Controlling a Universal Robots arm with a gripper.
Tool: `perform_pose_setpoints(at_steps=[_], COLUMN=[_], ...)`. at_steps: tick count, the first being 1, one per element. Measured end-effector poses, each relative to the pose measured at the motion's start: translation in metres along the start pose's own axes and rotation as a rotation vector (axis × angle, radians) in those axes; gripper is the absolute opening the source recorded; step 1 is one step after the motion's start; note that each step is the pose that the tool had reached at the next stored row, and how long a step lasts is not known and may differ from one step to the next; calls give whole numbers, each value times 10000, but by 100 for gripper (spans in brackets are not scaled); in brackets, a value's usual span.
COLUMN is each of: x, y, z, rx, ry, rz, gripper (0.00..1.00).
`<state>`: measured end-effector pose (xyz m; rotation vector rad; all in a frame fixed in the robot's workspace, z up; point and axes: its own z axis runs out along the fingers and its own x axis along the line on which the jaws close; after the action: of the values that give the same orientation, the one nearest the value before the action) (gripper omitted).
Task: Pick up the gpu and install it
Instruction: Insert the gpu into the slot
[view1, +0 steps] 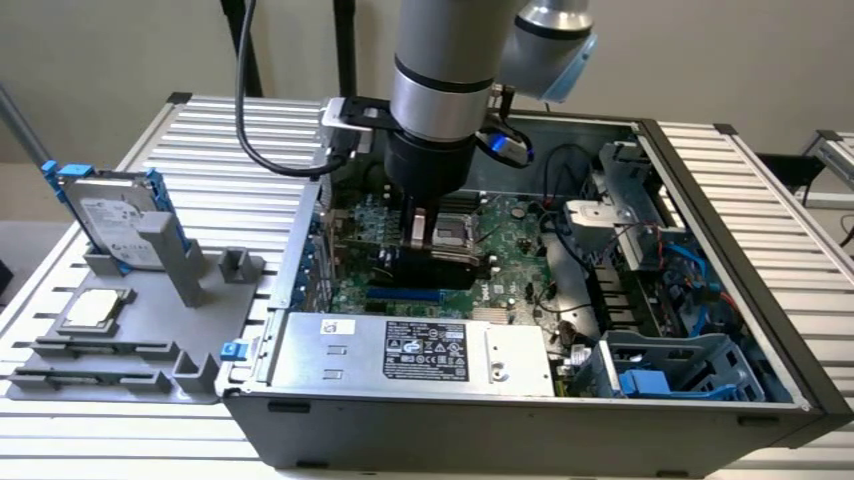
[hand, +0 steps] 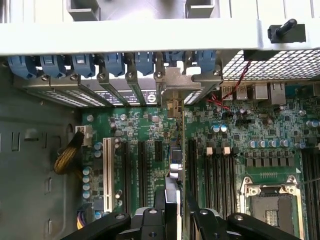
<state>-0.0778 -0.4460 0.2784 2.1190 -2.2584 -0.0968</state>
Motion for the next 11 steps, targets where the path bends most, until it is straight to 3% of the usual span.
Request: perform_pose_setpoints(at_steps=[11], x=[5], y=[28], z=[73], rx=[-1], ry=[0], rz=[-21], gripper=[27])
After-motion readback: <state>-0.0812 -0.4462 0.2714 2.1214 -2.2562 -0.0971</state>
